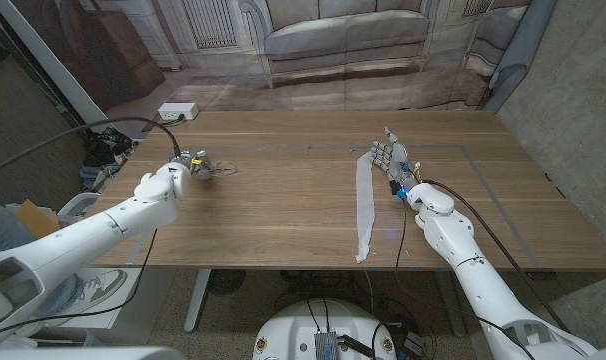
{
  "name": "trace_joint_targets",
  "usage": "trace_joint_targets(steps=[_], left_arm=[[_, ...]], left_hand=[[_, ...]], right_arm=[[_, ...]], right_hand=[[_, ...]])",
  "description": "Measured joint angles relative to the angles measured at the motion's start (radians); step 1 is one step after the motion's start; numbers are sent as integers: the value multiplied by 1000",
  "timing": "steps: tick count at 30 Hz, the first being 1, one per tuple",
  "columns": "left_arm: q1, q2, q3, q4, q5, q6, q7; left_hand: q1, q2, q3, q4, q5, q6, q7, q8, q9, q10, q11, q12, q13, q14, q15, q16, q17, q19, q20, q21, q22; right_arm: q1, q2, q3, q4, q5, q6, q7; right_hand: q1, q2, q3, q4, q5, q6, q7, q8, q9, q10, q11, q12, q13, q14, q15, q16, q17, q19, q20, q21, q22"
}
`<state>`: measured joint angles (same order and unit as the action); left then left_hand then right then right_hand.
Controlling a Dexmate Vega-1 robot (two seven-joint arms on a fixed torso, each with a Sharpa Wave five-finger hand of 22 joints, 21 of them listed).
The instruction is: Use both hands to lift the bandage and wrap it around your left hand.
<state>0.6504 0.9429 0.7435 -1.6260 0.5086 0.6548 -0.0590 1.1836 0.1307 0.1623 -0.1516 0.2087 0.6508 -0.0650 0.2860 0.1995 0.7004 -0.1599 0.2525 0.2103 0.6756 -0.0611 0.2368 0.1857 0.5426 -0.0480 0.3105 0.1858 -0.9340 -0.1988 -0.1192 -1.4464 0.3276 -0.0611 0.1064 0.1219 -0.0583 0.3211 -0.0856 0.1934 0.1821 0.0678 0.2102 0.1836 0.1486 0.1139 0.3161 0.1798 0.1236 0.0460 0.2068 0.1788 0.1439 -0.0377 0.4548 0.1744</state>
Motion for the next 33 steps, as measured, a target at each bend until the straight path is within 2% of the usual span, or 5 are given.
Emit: trace_joint_targets(steps=[7, 11, 15, 21, 33], left_arm=[[17, -22, -23, 12, -22, -4, 47], [29, -31, -36, 13, -32, -7, 81], [37, -36, -46, 11, -34, -8, 99], [47, -37, -58, -6, -32, -8, 119], [83, -13, -106, -78, -21, -5, 156]], left_hand=[[64, -6, 55, 5, -17, 180, 0, 37, -3, 179, -4, 10, -4, 202, -42, 3, -7, 167, -17, 48, -9], [74, 3, 73, 9, -20, 231, 1, 49, -3, 230, -3, 14, -3, 267, -65, 2, -7, 214, -30, 59, -9], [77, 7, 80, 13, -24, 239, 2, 51, -3, 237, -6, 12, -2, 272, -68, -5, -7, 220, -36, 61, -9], [77, 7, 86, 19, -24, 243, 2, 52, -1, 241, -6, -5, -1, 272, -74, -16, -6, 198, -29, 54, -9], [77, 7, 90, 23, -28, 230, 1, 39, -1, 227, -11, -21, 6, 251, -69, -34, -6, 171, -23, 37, -9]], right_arm=[[6, 0, 0, 6, -1, -1, 4], [7, 1, 2, 10, -1, -1, 6], [8, 2, 3, 12, -1, 1, 7], [8, 3, 5, 13, -1, 12, 7], [-1, 7, 9, 8, -1, 35, 1]], right_hand=[[0, 0, 0, 0, 0, 0, 0, 0, 0, 0, 0, 0, 0, 0, 0, -4, 0, 0, 0, -4, 0], [0, 0, 0, 0, 0, 0, 0, 0, 0, 0, 0, -7, 0, 0, 0, -4, 0, 0, 0, -4, 0], [0, 0, 0, 0, 0, 0, 0, 0, 0, 0, 0, -7, 0, 0, 0, -4, 0, 0, 0, -7, 0], [0, 0, 0, 0, 0, 0, 0, -7, 0, 0, 0, -7, 0, 0, 0, -4, 0, 4, 4, -8, 0], [0, 0, 0, 0, 0, 0, 0, -7, 0, 0, 0, -8, 0, 0, 0, -4, 0, 8, 0, -11, 0]])
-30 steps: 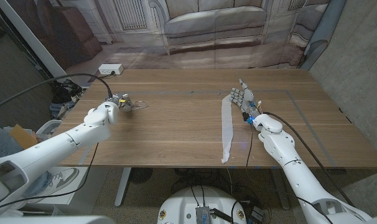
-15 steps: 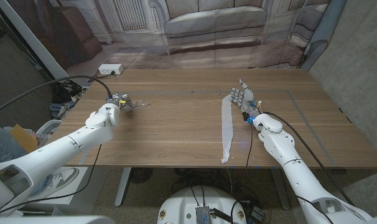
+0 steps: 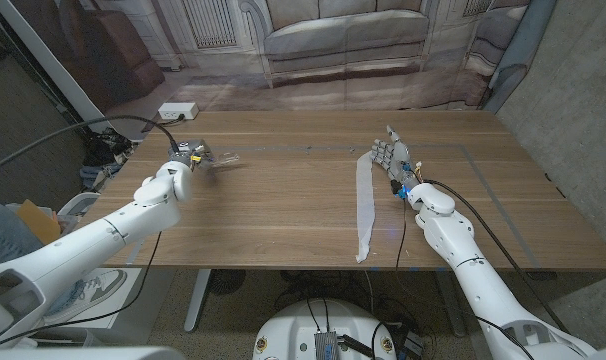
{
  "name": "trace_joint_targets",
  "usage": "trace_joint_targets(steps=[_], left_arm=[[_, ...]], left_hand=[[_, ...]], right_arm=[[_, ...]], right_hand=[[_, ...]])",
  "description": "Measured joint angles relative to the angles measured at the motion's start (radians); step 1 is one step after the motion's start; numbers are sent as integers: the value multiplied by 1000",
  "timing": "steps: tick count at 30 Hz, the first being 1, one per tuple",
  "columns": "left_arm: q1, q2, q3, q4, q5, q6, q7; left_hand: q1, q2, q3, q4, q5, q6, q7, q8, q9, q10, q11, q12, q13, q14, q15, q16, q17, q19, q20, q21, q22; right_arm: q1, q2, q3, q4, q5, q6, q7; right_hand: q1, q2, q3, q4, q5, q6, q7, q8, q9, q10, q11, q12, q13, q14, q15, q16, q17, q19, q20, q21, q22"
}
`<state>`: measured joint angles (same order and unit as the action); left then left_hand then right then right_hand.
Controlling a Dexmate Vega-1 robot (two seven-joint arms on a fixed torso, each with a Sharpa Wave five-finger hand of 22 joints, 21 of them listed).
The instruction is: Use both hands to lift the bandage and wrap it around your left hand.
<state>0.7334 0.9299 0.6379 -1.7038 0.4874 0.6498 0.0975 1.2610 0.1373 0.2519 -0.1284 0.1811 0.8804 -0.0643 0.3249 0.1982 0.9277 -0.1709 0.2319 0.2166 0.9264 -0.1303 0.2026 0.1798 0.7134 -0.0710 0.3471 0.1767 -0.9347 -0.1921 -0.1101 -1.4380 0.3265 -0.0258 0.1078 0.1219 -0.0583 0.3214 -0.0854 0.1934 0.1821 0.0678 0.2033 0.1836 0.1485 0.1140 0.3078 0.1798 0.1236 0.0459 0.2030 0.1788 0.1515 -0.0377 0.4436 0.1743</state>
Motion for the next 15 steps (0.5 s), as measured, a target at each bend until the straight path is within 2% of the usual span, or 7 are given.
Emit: trace_joint_targets(steps=[11, 15], left_arm=[[58, 29, -47, -90, 16, 1, 65], [79, 31, -60, -123, 19, 3, 75]], left_hand=[[0, 0, 4, 4, -1, -7, 0, -8, 0, -2, 1, -8, 5, -4, 4, -4, 4, -1, 2, -7, 3], [0, 0, 8, 0, -1, -16, -2, -15, 0, -11, -1, -12, 5, -14, 4, -5, 4, -14, 3, -11, 3]], right_arm=[[-28, -11, -3, -45, -7, 26, -10], [-32, -14, -4, -52, -13, 41, -15]], right_hand=[[4, 4, 0, 0, 0, 7, -7, 0, 0, 8, -4, -7, 0, 2, -2, 0, 0, 2, -2, -4, 0], [18, 18, -2, -9, 0, 28, -16, 0, 0, 34, -30, -7, 0, 18, -18, 0, 0, 16, -2, -8, 0]])
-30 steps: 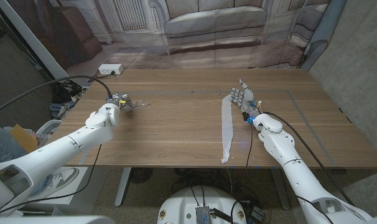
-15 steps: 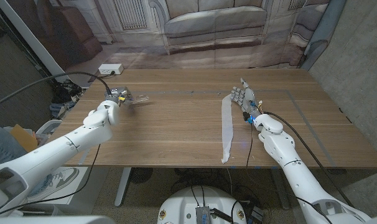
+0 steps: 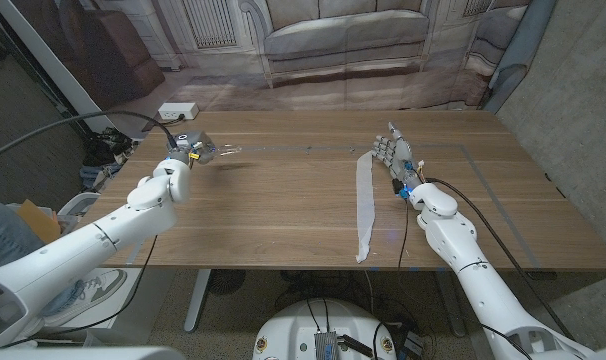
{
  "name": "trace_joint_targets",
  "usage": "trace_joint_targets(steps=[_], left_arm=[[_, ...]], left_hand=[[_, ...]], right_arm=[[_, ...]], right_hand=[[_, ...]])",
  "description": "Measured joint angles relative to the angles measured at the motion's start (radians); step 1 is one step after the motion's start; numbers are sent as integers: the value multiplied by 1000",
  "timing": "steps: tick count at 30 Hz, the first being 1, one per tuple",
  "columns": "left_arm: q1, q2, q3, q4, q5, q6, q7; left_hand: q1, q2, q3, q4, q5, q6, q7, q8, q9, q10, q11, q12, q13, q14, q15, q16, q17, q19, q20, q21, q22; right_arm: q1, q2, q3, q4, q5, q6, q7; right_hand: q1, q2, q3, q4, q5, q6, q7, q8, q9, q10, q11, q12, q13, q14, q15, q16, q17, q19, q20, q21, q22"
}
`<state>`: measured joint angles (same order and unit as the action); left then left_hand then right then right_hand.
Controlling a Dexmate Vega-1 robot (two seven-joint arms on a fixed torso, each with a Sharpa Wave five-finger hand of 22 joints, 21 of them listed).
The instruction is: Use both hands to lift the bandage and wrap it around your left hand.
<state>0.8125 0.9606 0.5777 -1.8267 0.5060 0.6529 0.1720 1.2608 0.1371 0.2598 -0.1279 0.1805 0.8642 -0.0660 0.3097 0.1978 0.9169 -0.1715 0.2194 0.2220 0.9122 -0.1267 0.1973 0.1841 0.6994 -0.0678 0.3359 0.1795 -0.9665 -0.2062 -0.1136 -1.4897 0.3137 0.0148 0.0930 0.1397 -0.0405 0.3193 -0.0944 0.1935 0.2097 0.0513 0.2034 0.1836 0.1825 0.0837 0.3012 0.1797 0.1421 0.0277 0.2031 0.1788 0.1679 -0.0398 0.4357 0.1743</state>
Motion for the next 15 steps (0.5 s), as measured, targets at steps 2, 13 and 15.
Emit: trace_joint_targets(steps=[2, 13, 15], left_arm=[[15, -1, -11, -22, 7, 5, 14], [77, -25, -72, -91, -10, -10, 58], [84, -31, -78, -99, -12, -10, 58]], left_hand=[[0, 0, 3, 3, 0, 0, 0, 0, 0, -5, 3, -3, 0, -2, 1, -5, 0, -5, 2, -3, 0], [-7, -7, 4, 4, 0, -11, 0, -9, -1, -15, 3, -10, 4, -16, 5, -5, 0, -18, 4, -7, 0], [-7, -7, 4, 4, 0, -11, 0, -10, -1, -15, 4, -10, 4, -16, 5, -5, 0, -18, 4, -7, 0]], right_arm=[[-5, -4, -2, -8, -4, 12, -5], [-9, -23, -8, -19, -15, 69, -13], [-8, -30, -10, -19, -16, 76, -12]], right_hand=[[2, 2, 2, -3, 0, 19, -5, 5, 0, 13, -13, 0, 0, 12, -12, 0, 0, 10, 2, -4, 0], [16, 7, 1, -12, 0, 35, -3, 8, 0, 36, -15, 0, 0, 20, -20, 0, 0, 23, -1, -8, 0], [19, 11, 1, -12, 0, 35, -3, 8, 0, 36, -15, 0, 0, 20, -20, 0, -1, 23, -1, -8, 0]])
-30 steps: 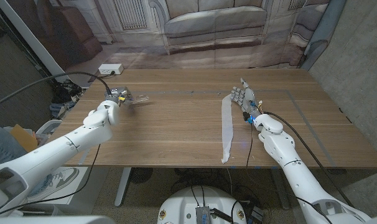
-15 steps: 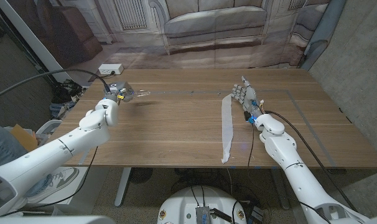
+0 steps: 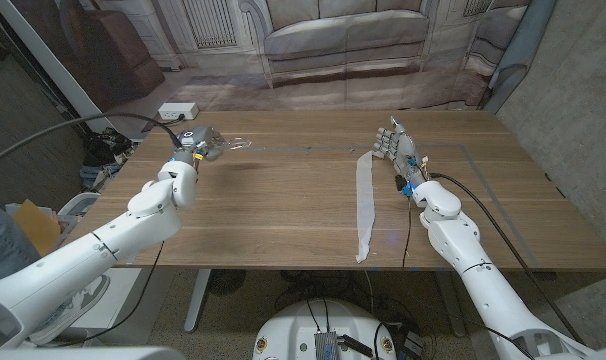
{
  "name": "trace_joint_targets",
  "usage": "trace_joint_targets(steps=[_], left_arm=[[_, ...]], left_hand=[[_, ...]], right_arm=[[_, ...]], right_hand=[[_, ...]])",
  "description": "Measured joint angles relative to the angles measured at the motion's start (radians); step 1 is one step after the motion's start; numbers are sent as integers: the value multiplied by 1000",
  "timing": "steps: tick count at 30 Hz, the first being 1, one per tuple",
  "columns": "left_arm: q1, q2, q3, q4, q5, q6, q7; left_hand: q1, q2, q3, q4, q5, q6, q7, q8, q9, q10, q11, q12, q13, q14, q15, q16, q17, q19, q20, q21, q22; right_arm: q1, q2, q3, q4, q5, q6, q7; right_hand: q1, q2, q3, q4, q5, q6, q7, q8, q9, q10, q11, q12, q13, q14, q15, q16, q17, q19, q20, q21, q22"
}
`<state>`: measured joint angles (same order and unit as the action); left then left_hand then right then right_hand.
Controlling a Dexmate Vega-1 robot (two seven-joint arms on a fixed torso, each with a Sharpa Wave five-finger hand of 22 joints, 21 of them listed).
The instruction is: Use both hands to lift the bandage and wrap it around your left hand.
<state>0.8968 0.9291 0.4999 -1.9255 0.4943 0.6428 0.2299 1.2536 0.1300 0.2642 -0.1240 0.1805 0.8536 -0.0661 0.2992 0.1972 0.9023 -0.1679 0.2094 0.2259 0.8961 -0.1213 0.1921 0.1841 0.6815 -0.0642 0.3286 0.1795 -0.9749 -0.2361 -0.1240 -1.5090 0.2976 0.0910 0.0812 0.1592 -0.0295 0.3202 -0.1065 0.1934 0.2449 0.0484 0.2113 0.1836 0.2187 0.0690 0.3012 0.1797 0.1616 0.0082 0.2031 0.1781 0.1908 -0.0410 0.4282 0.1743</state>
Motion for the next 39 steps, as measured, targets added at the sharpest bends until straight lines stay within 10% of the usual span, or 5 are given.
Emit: trace_joint_targets(steps=[32, 39], left_arm=[[1, -101, -7, -112, -35, -184, -11], [4, -118, -17, -119, -69, -229, -22]], left_hand=[[-17, -1, 7, 7, 0, -2, 2, -10, 0, -1, 2, -9, -1, -7, 4, 0, -1, -11, 0, -15, 0], [-17, -1, 7, 7, 0, -4, 0, -10, 0, -5, 6, -9, 6, -7, 4, 0, 0, -10, 0, -15, 0]], right_arm=[[47, -196, -85, -38, -245, 79, -113], [66, -231, -113, -41, -298, 75, -146]], right_hand=[[85, 43, 31, -31, 0, 42, -42, 0, 0, 49, -49, -9, 0, 44, -32, 0, -1, 48, 2, -15, 0], [206, 92, 70, -70, 0, 47, -60, 0, 0, 60, -68, -20, 0, 55, -43, -4, -1, 61, 3, -31, 0]])
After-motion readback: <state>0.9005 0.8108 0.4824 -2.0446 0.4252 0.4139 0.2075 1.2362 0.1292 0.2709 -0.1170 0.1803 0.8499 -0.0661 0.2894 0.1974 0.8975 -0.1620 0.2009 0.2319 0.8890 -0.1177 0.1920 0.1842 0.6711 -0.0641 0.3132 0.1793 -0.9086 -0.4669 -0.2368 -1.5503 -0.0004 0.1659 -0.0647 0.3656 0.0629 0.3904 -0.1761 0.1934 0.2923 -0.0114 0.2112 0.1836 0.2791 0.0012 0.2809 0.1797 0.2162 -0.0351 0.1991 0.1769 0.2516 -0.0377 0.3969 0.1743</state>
